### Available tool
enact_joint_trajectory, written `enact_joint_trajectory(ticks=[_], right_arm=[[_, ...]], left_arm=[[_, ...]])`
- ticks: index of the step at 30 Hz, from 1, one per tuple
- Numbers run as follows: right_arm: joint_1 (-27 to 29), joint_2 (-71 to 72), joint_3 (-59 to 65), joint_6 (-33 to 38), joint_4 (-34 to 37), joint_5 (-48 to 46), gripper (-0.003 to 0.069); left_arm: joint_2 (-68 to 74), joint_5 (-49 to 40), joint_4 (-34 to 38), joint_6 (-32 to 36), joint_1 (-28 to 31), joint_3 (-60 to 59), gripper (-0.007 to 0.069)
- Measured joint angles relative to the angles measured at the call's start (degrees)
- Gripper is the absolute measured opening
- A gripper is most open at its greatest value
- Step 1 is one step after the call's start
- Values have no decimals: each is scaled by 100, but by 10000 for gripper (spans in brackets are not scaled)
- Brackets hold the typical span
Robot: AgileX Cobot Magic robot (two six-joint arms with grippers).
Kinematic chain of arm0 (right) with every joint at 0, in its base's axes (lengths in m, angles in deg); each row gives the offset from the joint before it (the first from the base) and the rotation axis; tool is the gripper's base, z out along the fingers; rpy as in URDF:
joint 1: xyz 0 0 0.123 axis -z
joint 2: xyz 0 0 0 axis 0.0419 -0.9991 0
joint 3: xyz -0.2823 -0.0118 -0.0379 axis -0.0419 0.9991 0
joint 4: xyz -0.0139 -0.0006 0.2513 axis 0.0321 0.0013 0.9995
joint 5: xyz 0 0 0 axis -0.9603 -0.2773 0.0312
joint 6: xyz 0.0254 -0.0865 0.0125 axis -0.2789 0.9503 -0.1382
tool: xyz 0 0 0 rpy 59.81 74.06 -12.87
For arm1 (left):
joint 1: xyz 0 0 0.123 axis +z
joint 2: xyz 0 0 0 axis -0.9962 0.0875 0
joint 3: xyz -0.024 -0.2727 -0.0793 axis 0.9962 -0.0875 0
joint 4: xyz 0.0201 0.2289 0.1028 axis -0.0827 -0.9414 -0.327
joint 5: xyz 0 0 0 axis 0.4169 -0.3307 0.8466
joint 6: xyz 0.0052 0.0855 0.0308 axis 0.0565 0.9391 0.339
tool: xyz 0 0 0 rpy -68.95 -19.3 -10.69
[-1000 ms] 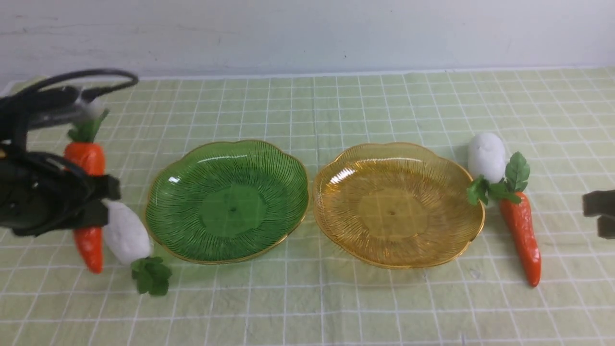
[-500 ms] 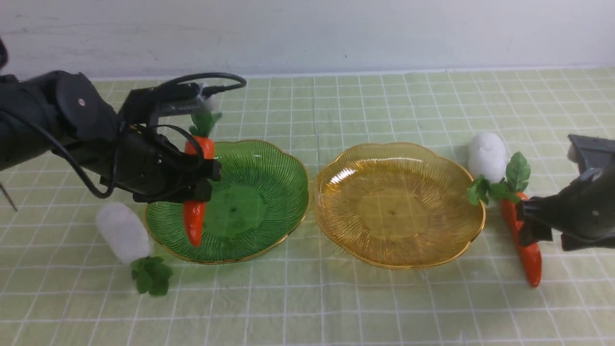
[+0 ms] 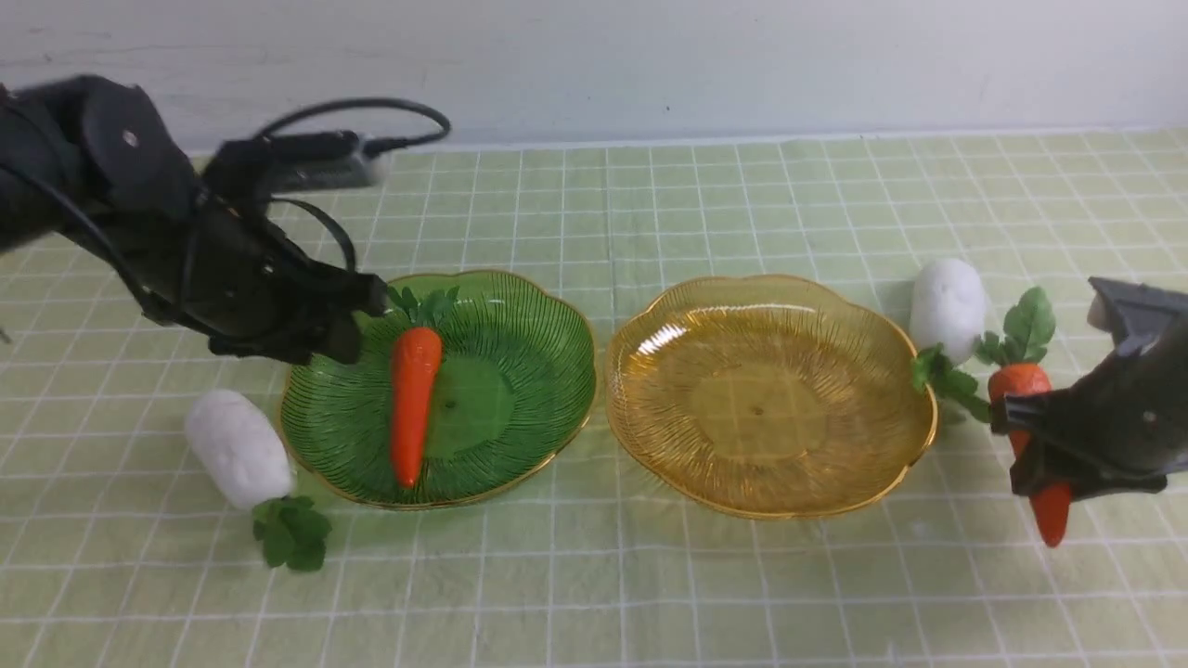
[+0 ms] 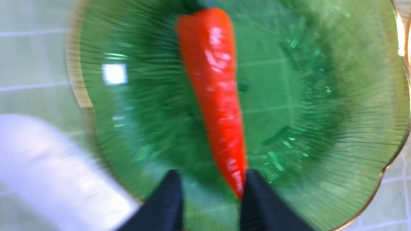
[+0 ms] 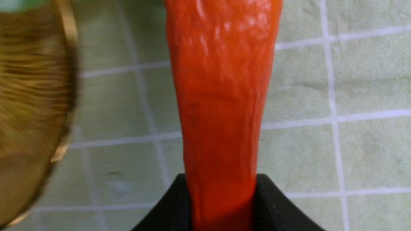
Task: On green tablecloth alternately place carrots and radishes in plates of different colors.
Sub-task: 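Pick up the carrot and put it on the nearest plate, then pick up the vegetable and place it in the green plate with the right gripper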
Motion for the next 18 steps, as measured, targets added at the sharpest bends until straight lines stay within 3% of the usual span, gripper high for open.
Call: enact_joint_trajectory(ticks=[2, 4, 7, 12, 18], right_arm=[[-304, 636, 0, 248, 503, -9, 209], [-829, 1061, -29, 594, 1136, 219, 209], [-1605, 1066, -304, 941, 1820, 382, 209], [-2362, 495, -1000, 1082, 2087, 420, 209], [-3067, -910, -2430, 1034, 2262, 424, 209]], left_arm=[[-431, -256, -188, -130, 376, 51, 45], [-804, -374, -228, -268, 838, -34, 4], [-977, -524, -158, -319, 1500, -298, -8], [-946, -670, 263, -305, 2144, -739, -8], [-740, -677, 741, -262, 2305, -903, -8]])
